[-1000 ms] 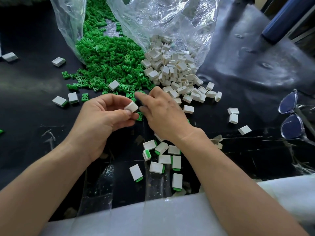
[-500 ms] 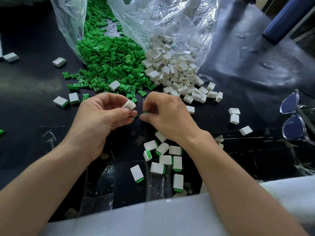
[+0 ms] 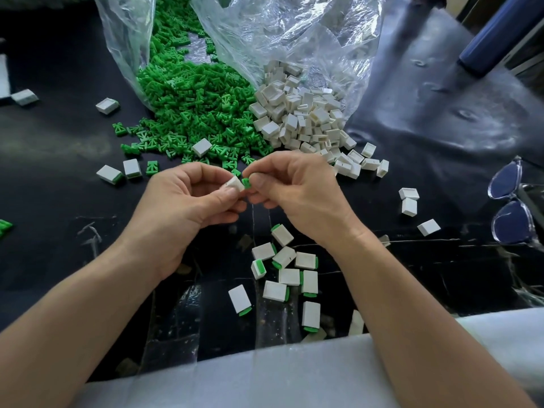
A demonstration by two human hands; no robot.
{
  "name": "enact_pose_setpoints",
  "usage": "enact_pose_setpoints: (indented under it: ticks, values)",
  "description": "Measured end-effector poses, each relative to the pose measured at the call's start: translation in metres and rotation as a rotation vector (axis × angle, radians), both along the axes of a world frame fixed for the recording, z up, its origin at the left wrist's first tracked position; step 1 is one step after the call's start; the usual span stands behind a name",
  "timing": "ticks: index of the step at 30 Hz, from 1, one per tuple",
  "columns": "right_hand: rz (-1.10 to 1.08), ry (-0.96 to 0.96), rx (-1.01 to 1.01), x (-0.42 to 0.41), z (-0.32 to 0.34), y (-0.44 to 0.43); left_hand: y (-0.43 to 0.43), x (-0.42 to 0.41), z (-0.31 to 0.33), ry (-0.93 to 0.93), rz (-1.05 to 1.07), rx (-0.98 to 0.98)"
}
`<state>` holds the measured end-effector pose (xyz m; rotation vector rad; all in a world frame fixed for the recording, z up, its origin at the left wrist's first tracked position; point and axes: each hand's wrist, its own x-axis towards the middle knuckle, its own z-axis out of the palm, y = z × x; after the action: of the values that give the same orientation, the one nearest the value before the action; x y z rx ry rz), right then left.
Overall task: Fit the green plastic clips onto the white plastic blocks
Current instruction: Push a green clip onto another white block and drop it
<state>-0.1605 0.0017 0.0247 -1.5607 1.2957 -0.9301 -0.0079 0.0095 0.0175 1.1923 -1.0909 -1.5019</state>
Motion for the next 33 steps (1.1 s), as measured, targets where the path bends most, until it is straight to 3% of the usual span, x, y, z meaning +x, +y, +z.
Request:
enact_pose_setpoints:
  ticks: [6, 16, 20, 25, 33]
  values:
    - [-0.042, 0.053, -0.069, -0.0017, 0.0007, -0.0001, 0.0018, -0.002, 0.0007, -0.046, -0.006, -0.033]
    - [0.018, 0.075, 0.028, 0.0004, 0.0014, 0.0012, 0.0033, -0.0027, 0.0037, -0.088, 0.0, -0.066]
    - [0.056, 0.28, -0.024, 0.0027, 0.0019, 0.0046, 0.0037, -0.0025, 0.0025, -0.092, -0.013, -0.031]
    - [0.067, 0.304, -0.047, 0.0038, 0.0044, 0.0065, 0.0039, -0.0016, 0.0032, -0.076, -0.039, 0.017]
    - [0.246, 0.528, -0.144, -0.0026, 0.0088, 0.0079, 0.007, 0.0008, 0.0066, -0.238, -0.138, -0.104]
